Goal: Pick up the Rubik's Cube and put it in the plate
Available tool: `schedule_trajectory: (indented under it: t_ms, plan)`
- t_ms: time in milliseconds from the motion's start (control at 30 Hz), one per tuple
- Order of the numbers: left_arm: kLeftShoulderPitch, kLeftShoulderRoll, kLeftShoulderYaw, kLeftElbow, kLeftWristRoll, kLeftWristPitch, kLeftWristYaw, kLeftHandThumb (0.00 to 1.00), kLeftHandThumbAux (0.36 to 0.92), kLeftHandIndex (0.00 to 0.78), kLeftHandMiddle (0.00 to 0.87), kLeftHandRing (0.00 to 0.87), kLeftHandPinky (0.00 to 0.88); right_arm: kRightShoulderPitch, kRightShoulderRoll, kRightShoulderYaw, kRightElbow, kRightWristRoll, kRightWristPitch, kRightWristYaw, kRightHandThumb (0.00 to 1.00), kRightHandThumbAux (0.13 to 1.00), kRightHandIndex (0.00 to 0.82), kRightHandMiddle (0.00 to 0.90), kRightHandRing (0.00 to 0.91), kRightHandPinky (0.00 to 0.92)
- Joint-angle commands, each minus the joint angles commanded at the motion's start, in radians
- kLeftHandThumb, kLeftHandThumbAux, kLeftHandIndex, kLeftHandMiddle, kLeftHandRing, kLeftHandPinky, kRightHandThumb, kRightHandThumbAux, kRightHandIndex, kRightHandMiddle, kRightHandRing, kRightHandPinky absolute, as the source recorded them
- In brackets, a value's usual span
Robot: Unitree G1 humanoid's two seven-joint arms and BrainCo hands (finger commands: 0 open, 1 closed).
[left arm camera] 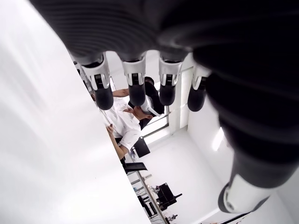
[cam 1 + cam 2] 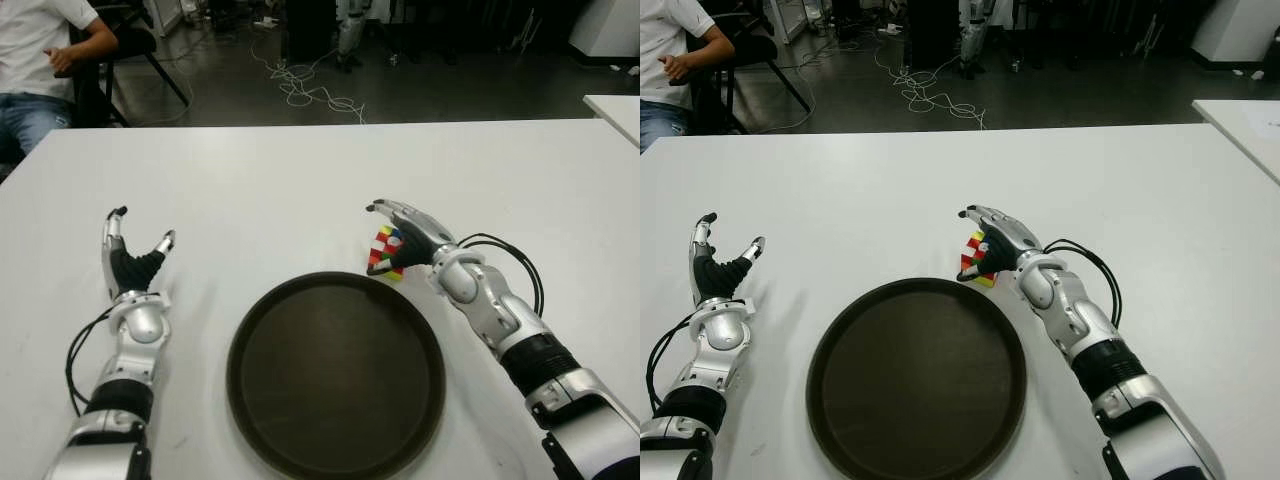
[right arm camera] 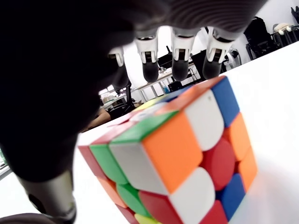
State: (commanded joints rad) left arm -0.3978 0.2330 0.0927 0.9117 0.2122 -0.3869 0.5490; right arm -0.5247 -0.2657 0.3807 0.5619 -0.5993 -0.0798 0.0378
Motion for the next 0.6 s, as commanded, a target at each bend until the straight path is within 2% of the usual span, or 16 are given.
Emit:
schedule_trajectory:
  t_ms: [367, 600]
  plan:
    - [0.002, 0.006, -0.011, 0.004, 0.022, -0.016, 0.018, 0.0, 0.729, 0.051, 0.053, 0.03, 0.017, -0.008, 0.004, -0.005, 0.034, 0.003, -0.005, -0.032, 0.0, 0.792, 0.0, 0.0, 0.0, 0.033]
    - [-0.001, 0.002, -0.006, 0.007, 0.01, -0.012, 0.015, 0.0, 0.699, 0.048, 0.057, 0.033, 0.025, -0.008, 0.001, -0.002, 0.042, 0.0, -0.002, -0.033, 0.0, 0.794, 0.0, 0.0, 0.0, 0.037]
